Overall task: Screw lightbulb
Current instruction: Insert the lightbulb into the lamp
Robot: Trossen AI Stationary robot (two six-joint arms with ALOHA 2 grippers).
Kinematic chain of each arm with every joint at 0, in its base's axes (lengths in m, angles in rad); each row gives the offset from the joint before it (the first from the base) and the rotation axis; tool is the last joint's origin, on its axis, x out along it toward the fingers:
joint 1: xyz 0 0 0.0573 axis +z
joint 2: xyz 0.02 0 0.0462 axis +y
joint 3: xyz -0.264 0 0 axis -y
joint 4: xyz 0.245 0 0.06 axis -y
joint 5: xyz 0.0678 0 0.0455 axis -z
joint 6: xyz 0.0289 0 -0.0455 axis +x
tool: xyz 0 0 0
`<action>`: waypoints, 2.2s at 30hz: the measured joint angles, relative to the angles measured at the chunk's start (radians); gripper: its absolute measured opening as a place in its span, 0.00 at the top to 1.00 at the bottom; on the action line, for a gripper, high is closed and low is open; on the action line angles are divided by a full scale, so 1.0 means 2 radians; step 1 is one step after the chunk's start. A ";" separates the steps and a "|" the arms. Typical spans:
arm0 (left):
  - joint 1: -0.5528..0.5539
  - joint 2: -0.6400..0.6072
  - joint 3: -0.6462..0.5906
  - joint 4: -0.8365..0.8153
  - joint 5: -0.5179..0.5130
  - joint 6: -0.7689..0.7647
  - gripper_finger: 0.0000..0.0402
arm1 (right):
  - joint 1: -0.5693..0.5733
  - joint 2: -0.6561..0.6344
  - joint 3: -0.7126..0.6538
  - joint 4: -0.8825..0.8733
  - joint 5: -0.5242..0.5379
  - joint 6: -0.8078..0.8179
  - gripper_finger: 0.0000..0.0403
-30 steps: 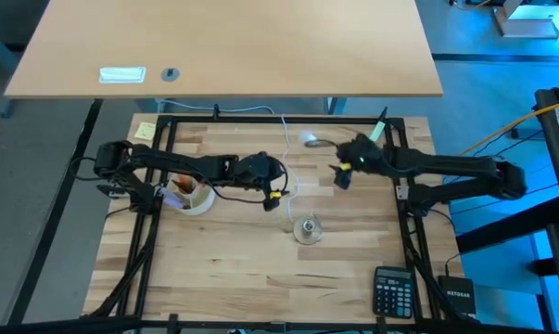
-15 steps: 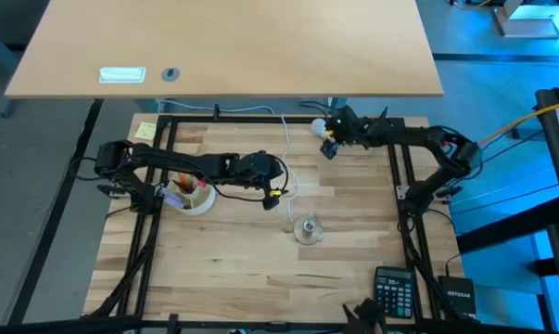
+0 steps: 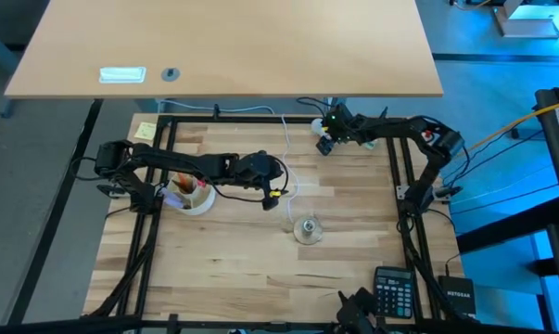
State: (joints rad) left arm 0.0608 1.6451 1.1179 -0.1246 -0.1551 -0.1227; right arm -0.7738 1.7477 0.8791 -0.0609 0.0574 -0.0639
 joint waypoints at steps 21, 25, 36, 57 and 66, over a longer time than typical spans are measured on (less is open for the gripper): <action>-0.001 0.000 0.000 -0.002 0.000 -0.001 0.21 | 0.000 0.003 -0.002 0.005 0.000 -0.007 0.67; -0.001 0.000 0.000 -0.003 0.000 -0.002 0.21 | -0.003 0.003 -0.002 0.004 -0.022 -0.006 0.61; -0.007 0.000 0.000 -0.003 0.000 -0.001 0.21 | -0.003 0.032 0.000 0.012 -0.033 -0.023 0.60; -0.008 -0.013 0.000 0.003 -0.001 0.025 0.21 | 0.131 -0.178 0.002 -0.074 -0.042 -0.068 0.73; -0.019 -0.075 0.000 0.037 -0.009 0.028 0.21 | 0.266 -0.317 -0.069 -0.035 -0.039 -0.006 0.73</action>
State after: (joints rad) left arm 0.0235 1.4951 1.1175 -0.0512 -0.1736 -0.0673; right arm -0.2412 1.1144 0.7418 -0.1315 -0.0200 -0.0757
